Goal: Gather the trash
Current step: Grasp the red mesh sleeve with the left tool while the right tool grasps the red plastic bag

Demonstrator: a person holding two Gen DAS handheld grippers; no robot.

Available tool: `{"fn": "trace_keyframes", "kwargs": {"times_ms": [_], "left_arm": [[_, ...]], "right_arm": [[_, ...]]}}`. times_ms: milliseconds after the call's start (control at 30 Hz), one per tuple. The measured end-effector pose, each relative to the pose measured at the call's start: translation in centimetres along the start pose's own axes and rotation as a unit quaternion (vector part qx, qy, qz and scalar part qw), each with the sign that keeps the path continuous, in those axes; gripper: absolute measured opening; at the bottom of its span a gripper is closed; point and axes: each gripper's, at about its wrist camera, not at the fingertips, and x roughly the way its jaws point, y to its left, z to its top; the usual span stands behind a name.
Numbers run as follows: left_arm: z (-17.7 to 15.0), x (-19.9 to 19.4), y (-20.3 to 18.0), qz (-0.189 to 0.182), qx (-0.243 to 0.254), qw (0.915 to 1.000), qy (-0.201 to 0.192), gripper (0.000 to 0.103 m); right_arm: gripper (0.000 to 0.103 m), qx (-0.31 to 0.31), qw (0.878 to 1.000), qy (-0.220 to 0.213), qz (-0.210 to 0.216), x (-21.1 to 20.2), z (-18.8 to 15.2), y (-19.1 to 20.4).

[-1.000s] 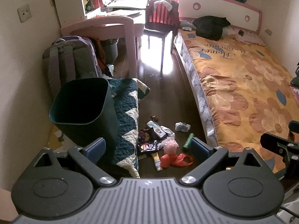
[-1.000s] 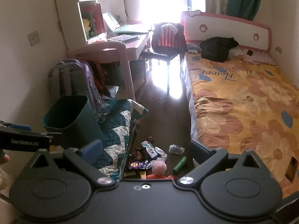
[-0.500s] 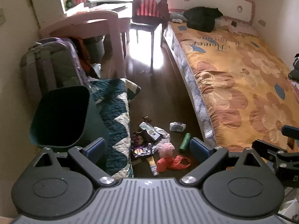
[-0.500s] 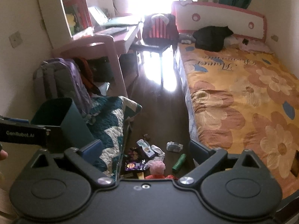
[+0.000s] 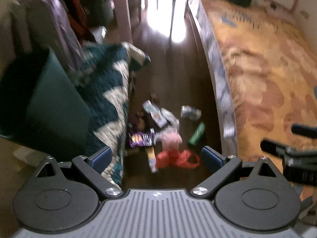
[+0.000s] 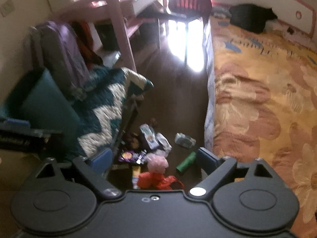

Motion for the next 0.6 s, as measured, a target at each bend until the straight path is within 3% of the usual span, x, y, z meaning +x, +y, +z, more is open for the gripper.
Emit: {"fn": "trace_keyframes", "kwargs": {"times_ms": [200,400,600], "left_arm": [[-2.6,11.7,-0.4,-0.01,0.045,0.998,0.043,0.098],[-5.5,23.2,-0.8,-0.004,0.077,0.9949,0.064,0.098],[-7.2,33.2,-0.7,0.001,0.064,0.9931,0.099,0.097]], "right_arm": [[0.089,0.02,0.999,0.029,0.0,9.7,-2.2,-2.2],[0.088,0.034,0.996,0.08,0.005,21.4,-6.7,-3.0],[0.086,0.01,0.992,0.126,0.012,32.5,-11.7,-3.9]]}}
